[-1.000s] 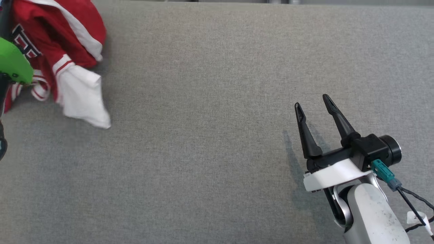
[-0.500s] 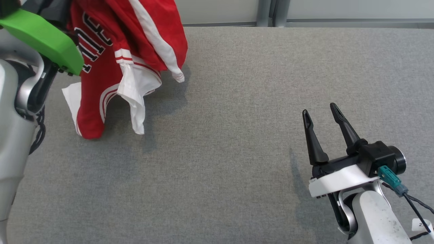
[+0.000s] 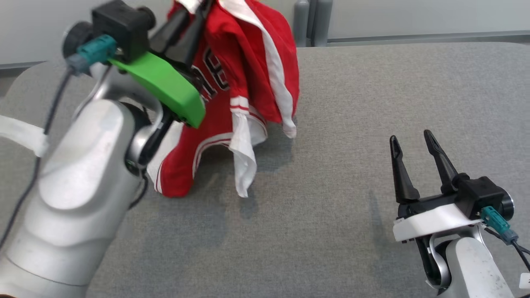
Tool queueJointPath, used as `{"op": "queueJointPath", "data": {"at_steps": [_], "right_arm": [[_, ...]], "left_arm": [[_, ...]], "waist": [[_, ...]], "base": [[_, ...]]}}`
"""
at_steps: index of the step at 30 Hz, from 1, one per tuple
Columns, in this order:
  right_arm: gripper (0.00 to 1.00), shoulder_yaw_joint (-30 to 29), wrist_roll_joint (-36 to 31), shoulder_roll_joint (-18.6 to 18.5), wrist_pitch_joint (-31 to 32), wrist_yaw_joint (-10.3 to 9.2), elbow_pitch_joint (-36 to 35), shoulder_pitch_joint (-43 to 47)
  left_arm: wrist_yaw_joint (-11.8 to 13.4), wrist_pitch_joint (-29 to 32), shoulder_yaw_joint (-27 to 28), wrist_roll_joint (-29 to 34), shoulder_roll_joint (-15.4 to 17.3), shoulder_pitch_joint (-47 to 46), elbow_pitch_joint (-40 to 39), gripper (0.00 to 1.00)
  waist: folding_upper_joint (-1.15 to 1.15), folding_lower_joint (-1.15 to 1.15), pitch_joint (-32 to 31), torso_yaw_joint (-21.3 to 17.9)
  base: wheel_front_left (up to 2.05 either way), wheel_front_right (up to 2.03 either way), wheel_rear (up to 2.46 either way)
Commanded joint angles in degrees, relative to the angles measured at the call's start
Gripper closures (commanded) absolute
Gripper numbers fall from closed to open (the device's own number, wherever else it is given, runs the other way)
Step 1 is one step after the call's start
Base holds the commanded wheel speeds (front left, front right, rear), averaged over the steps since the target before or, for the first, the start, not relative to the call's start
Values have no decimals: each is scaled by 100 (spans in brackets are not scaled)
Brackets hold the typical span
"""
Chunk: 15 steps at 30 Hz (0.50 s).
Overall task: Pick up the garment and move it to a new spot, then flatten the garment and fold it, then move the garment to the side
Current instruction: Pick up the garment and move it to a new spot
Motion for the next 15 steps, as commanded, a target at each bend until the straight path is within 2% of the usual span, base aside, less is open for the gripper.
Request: {"op": "queueJointPath", "data": {"at_steps": [1, 9, 15], "right_arm": [[0, -39, -21, -23, -15, 0, -31, 67], [0, -328, -122, -21, -15, 0, -106, 97], [0, -274, -112, -21, -15, 0, -130, 87]], "left_arm": [[52, -73, -35, 79, -64, 95, 21, 100], [216, -765, -595, 107, -993, 861, 1008, 100], [122, -1048, -979, 6, -1374, 1333, 2173, 100]], "waist": [[30, 0, -26, -127], [30, 0, 110, -615], [30, 0, 263, -933]], "base": [[0, 0, 0], [0, 0, 0], [0, 0, 0]]}}
